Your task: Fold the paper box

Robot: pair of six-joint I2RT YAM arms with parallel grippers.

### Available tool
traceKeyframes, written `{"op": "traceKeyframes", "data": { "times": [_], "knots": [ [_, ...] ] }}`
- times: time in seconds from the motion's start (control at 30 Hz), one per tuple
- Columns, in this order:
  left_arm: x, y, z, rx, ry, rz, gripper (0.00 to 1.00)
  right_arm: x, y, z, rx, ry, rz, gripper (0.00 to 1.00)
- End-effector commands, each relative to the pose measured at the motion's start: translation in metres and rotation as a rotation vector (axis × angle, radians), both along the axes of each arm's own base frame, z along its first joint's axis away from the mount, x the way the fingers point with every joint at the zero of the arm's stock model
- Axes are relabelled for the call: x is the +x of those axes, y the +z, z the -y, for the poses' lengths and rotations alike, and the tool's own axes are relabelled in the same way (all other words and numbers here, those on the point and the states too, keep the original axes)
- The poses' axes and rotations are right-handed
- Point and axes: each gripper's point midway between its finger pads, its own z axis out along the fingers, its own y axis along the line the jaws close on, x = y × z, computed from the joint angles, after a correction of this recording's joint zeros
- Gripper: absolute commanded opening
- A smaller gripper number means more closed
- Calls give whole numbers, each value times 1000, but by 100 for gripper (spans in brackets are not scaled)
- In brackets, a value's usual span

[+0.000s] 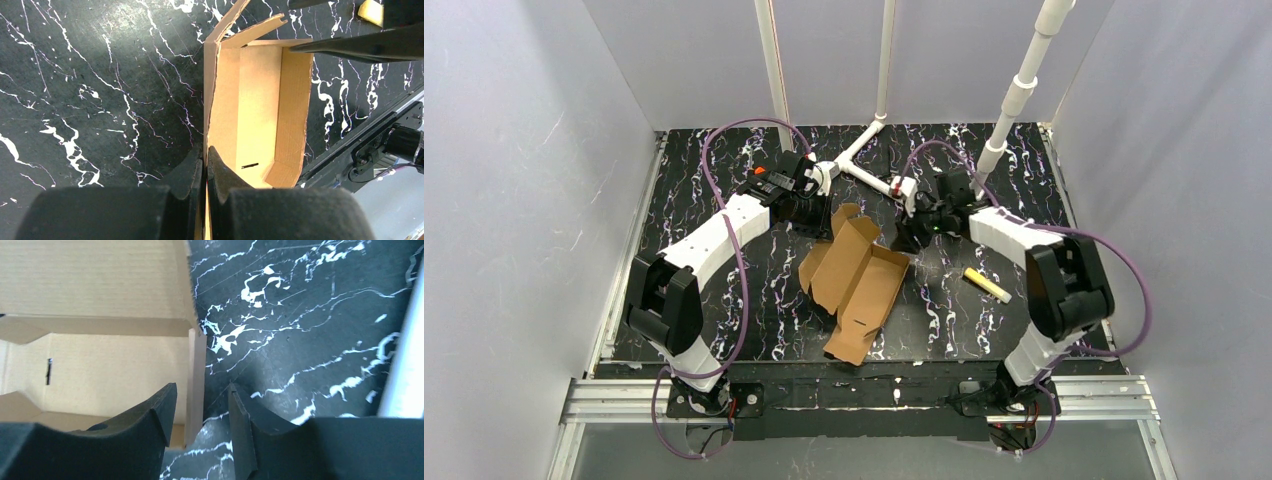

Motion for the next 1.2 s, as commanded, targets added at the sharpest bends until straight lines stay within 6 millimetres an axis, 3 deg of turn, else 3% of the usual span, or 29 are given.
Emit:
{"op": "traceKeyframes", "data": {
  "times": [0.0, 0.17, 0.43, 0.6, 0.7, 0.83, 0.97, 1.07, 1.17],
  "knots": [
    [1, 27, 7, -60, -14, 42, 0, 12, -15, -17, -21, -35, -24, 50],
    [1, 28, 8, -71, -5, 39, 0, 3, -33, -17, -72, -28, -11, 46],
    [1, 37, 14, -119, 13, 45, 0, 7, -58, -12, -193, -54, 78, 26],
    [2, 42, 17, -151, 29, 55, 0, 13, -51, -11, -196, -94, 156, 3],
    [4, 49, 21, -183, 33, 67, 1, 19, -45, -6, -205, -173, 224, 1],
    [7, 66, 22, -216, 48, 109, 11, 32, -37, 3, -230, -286, 288, 1],
    [5, 81, 11, -209, 81, 179, 29, 35, -41, 9, -250, -327, 288, 1],
    [-2, 94, -5, -201, 111, 253, 46, 31, -48, 6, -240, -322, 232, 1],
    [-15, 104, -28, -193, 162, 334, 54, 27, -47, 0, -192, -323, 160, 1]
  ]
}}
